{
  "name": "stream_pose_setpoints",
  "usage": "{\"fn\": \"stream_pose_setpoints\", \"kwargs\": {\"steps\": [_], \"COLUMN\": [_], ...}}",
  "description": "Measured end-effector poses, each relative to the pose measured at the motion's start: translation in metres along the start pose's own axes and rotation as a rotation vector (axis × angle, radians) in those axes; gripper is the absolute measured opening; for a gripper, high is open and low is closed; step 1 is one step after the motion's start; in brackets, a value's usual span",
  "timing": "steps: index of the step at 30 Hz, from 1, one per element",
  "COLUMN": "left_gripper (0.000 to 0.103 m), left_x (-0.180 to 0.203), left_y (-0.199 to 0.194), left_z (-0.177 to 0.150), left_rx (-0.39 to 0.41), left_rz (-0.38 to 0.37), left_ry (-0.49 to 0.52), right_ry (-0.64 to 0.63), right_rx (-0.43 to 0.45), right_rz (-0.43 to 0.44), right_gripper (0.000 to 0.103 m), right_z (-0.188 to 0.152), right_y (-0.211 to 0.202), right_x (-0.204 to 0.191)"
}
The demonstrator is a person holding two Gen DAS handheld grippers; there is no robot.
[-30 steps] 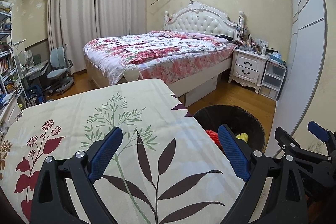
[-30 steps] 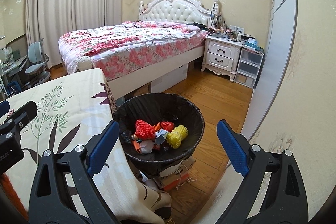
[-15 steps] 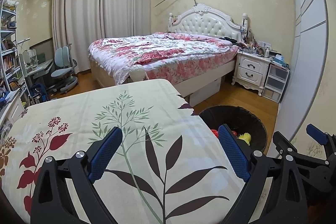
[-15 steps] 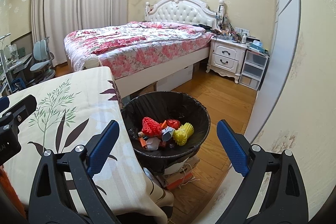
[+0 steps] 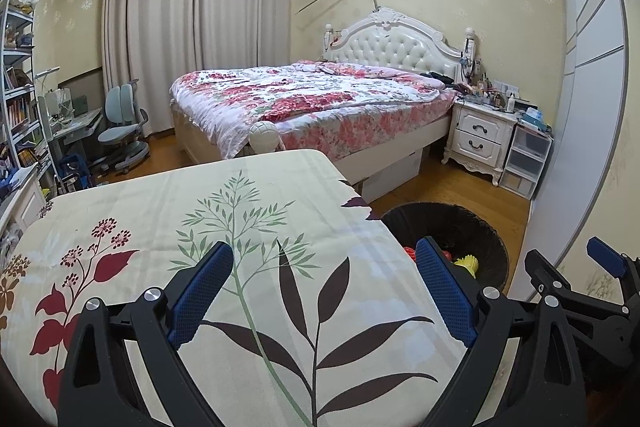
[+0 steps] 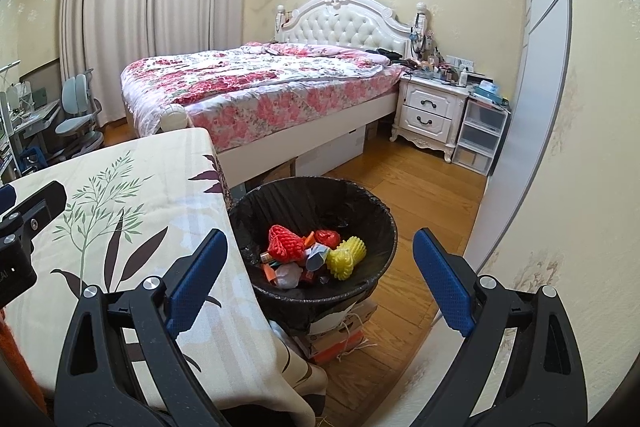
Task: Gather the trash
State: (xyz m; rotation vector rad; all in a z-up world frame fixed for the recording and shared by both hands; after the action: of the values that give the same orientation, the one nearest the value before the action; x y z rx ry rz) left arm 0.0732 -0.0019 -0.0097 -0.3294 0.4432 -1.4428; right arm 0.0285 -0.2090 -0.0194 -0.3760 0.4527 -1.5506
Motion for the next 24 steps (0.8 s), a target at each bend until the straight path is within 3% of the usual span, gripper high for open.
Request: {"fn": "stream_pose_setpoints", "kwargs": {"steps": [24], "left_gripper": [0.092], "left_x": [-0.0019], "left_y": [0.0014], "left_z": [0.0008], "left_rx": [0.000], "left_rz": [0.000], "left_ry": [-0.002], "right_ry": [-0.002], "right_rx": [0.003], "right_rz": [-0.003], "right_gripper": [0.092], "right_z": [0.0017], "right_y": [0.0002], "right_x": [-0.0004]}}
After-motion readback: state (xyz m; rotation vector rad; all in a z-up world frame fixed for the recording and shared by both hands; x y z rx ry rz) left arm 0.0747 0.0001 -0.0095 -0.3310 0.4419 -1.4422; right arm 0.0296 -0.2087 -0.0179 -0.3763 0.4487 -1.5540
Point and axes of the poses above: each gripper's, at about its wrist camera, not at the fingertips, and y roughly the way its jaws point, x to its right, z to its top, the point moved 10 cm from there along y, roughly the way its jaws point, and after that the axes turned 11 degrees about z, right-handed, at the moved point
